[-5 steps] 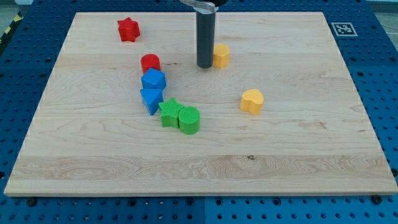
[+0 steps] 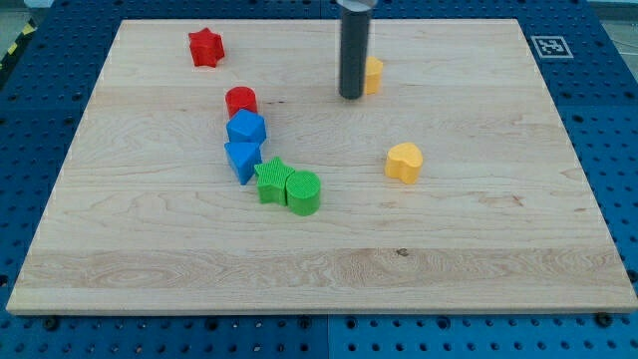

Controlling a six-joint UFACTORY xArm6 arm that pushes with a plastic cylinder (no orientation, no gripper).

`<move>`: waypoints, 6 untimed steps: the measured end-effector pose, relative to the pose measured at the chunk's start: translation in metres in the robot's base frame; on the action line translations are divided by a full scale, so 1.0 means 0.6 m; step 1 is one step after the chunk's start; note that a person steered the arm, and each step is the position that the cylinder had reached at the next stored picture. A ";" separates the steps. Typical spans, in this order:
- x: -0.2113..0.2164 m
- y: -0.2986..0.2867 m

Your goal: Put the hexagon parallel to red star

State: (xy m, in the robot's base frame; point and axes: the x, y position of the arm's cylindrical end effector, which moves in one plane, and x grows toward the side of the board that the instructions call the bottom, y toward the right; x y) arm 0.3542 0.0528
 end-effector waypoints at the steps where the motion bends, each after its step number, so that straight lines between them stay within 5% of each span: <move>1: 0.037 0.039; 3: 0.075 0.075; 6: -0.021 0.002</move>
